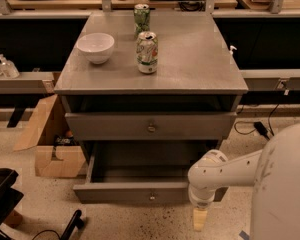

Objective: Open middle drawer

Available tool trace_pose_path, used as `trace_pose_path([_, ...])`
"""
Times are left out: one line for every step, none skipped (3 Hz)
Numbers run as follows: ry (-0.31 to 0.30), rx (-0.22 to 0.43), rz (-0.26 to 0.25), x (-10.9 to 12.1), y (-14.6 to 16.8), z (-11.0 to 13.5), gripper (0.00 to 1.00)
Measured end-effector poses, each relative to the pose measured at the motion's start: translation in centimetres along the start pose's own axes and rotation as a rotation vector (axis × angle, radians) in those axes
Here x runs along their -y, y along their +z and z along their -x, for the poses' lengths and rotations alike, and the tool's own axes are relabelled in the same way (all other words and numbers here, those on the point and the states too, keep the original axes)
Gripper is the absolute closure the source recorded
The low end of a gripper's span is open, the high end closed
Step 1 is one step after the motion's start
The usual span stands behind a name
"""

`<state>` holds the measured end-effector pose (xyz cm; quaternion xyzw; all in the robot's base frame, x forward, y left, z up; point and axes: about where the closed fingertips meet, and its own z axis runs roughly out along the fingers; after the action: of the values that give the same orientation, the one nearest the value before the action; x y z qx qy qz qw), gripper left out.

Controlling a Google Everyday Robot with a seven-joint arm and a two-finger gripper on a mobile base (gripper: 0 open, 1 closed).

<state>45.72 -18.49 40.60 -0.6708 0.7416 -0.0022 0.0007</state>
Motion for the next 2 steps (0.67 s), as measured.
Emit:
trace_pose_path([0.0, 0.0, 0.0, 0.0, 0.0, 0.0, 0.0])
trace_pose_path([-0.019, -0.024, -0.014, 1.8, -2.2, -0.2, 0.15])
